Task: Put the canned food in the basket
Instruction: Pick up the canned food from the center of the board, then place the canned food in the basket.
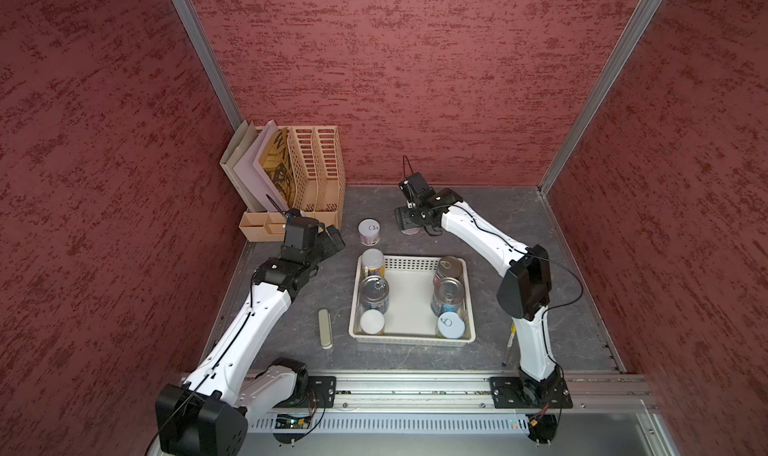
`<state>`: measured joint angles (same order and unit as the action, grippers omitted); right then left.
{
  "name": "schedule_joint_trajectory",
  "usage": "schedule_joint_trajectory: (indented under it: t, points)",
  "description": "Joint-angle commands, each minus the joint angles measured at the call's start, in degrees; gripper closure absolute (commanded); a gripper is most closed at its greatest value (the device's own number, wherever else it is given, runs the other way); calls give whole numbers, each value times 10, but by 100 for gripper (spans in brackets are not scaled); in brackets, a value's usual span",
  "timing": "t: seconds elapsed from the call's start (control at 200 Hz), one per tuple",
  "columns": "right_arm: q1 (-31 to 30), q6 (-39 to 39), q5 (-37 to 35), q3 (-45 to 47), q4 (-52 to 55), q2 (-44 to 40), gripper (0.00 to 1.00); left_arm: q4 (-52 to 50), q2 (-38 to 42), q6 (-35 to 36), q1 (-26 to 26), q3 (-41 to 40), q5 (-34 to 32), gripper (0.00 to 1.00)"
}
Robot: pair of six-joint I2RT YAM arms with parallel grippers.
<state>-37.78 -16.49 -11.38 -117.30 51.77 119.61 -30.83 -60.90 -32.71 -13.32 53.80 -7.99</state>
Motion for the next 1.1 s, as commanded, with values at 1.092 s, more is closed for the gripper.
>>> schedule_joint_trajectory:
  t: [1.092]
  points:
    - [-203, -59, -66, 478, -185, -340, 51, 3, 2, 0, 15, 14, 25, 0]
